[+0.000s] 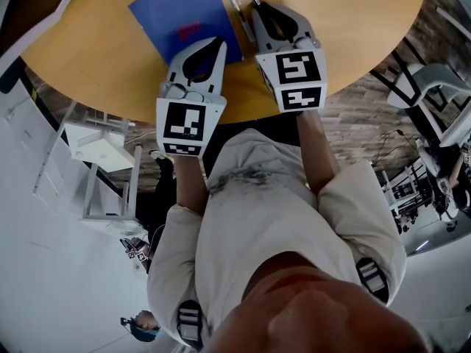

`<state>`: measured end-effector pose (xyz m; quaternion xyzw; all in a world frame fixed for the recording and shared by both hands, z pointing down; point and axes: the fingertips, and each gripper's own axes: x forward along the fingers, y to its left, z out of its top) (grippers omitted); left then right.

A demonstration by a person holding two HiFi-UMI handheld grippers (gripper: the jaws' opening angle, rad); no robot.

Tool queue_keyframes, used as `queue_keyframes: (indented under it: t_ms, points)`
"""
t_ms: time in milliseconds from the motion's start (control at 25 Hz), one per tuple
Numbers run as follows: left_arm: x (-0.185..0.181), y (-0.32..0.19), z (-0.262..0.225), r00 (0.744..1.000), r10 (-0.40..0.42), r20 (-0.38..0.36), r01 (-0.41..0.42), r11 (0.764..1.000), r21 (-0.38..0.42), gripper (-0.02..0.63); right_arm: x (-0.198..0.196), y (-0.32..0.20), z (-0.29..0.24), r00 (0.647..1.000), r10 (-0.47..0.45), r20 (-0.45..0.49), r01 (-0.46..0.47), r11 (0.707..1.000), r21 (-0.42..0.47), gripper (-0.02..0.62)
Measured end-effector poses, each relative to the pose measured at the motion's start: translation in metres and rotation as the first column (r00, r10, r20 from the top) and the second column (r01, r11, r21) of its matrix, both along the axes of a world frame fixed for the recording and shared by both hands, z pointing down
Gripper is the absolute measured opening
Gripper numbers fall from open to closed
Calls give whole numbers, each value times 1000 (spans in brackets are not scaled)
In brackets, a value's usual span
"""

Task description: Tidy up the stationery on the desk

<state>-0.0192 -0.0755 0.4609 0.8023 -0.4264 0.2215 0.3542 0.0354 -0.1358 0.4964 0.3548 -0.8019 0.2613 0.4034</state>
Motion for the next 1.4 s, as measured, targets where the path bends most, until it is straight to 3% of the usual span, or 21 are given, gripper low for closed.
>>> queue_keyframes:
  t_ms: [320, 640, 1400]
  points:
    - [2, 1, -9, 1000, -1, 12, 0, 1000, 16, 8, 3, 4, -2, 999, 9, 38, -8, 1000, -21, 117]
    - [3, 6, -24, 1000, 2, 26, -3, 999, 44, 8, 4, 11, -24, 998, -15, 68, 13, 1000, 25, 118]
    - [-16, 34, -117, 998, -30, 46, 20, 975, 220, 8, -1, 61, -144, 981, -141, 134, 105, 963, 247, 72]
